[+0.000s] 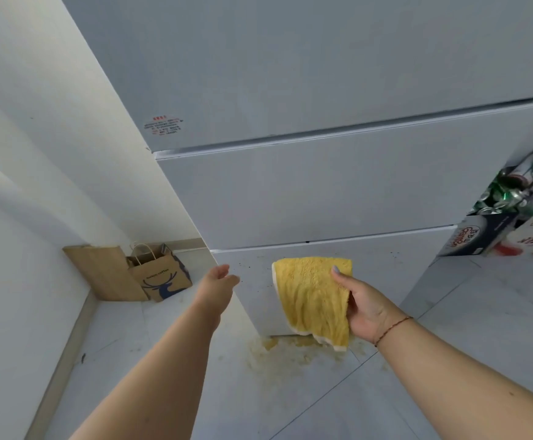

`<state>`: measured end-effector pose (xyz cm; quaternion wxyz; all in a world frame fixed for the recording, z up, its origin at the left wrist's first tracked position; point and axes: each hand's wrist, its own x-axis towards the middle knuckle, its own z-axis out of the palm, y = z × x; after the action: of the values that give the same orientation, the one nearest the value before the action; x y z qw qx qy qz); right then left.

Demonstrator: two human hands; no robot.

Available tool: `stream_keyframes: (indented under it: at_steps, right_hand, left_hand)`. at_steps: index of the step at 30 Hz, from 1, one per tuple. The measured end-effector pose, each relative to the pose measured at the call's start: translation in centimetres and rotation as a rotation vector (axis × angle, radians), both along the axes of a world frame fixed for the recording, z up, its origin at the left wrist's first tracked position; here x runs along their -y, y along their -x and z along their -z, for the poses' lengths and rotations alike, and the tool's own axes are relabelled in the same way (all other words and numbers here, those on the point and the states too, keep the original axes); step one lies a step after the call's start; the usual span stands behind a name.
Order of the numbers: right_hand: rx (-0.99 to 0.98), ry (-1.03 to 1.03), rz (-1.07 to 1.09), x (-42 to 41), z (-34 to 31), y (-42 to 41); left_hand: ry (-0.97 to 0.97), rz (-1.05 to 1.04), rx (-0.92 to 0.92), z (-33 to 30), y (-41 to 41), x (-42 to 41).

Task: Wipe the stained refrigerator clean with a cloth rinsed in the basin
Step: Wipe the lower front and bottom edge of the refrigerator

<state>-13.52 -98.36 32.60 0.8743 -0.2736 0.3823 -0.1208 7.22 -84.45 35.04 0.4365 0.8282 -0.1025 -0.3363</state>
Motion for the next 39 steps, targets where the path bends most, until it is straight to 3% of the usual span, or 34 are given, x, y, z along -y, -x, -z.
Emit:
stream_keyframes:
  at_steps: [6,12,19,26,34,39]
  right_hand:
    - [-0.059,-0.048,0.122,1.1,2.7,0.2]
    - [-0.077,-0.073,0.164,1.5,4.5,1.0]
    - [-0.071,-0.118,0.214,0.9,6.0,1.3]
    - [-0.128,-0.098,0.271,0.8,6.8,3.5]
    - [-0.237,-0.041,0.432,3.4,6.1,6.6]
    - [-0.256,0.014,0.511,3.8,4.7,6.6]
  left_hand:
    - [-0.082,-0.034,0.045,2.1,-5.1,1.4]
    - [-0.032,-0.066,-0.021,3.5,-7.8,3.2]
    - [0.024,0.147,0.136,4.8,-7.7,4.1]
    - [0.072,0.078,0.050,6.9,-10.0,3.2]
    - [0.016,0.028,0.187,7.8,-8.7,0.9]
    - [0.038,-0.030,0.174,7.5,-7.1,-0.5]
